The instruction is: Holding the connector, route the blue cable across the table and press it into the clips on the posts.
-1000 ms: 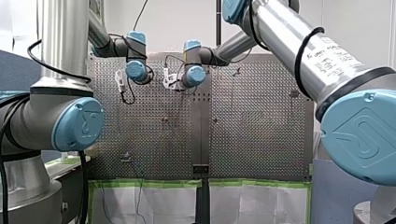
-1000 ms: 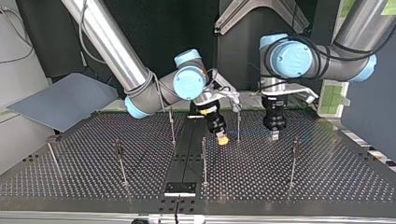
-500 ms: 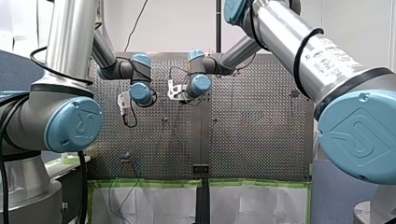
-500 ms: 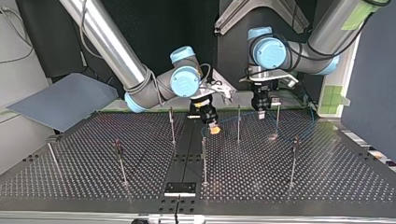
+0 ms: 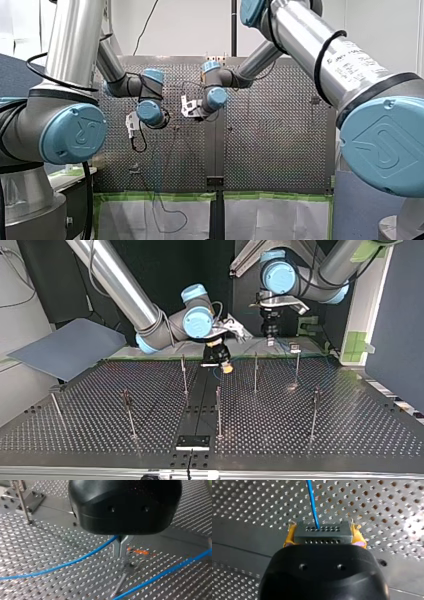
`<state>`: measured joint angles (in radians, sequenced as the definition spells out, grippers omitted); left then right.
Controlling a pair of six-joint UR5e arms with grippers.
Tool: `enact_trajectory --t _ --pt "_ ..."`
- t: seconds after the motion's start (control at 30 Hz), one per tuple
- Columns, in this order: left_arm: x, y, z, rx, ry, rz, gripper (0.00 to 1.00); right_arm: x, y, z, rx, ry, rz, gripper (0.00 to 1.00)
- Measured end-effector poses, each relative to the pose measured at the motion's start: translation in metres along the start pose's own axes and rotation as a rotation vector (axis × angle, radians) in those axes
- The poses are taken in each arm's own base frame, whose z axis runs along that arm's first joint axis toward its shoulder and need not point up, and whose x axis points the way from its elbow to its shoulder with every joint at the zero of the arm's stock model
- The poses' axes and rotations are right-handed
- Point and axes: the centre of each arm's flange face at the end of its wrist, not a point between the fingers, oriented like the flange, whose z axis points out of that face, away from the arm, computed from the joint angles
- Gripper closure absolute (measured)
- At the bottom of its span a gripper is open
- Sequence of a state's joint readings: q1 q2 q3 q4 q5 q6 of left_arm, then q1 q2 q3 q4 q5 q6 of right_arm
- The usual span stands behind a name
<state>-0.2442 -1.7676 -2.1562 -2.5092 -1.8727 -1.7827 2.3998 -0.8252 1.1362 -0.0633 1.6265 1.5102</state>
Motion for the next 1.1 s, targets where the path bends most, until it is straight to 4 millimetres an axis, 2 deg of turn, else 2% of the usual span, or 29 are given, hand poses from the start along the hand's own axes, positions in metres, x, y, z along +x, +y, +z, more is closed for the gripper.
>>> enact_trajectory --t 0.23,0.4,0.53,0.73,0.9,1.1 --pt "0.039 0.011 -0.010 0.001 0.056 0.018 1.00 -0.025 -0.003 -0.003 0.021 -0.003 0.011 1.00" --pt "0.052 0.009 -0.001 0.034 0.058 0.009 1.00 -0.033 -0.001 -0.002 0.020 0.011 0.018 1.00" --pt "0.049 0.002 0.011 0.069 0.032 -0.008 1.00 -0.034 0.004 0.003 0.015 0.033 0.033 1.00" --pt "0.031 -0.006 0.032 0.092 -0.015 -0.042 1.00 -0.037 0.009 0.008 0.020 0.050 0.048 1.00" --pt "0.016 -0.003 0.049 0.068 -0.040 -0.057 1.00 -0.051 0.014 0.014 0.022 0.034 0.052 1.00" --pt "0.025 0.013 0.063 0.037 -0.018 -0.038 1.00 -0.056 0.022 0.018 0.013 0.029 0.053 1.00"
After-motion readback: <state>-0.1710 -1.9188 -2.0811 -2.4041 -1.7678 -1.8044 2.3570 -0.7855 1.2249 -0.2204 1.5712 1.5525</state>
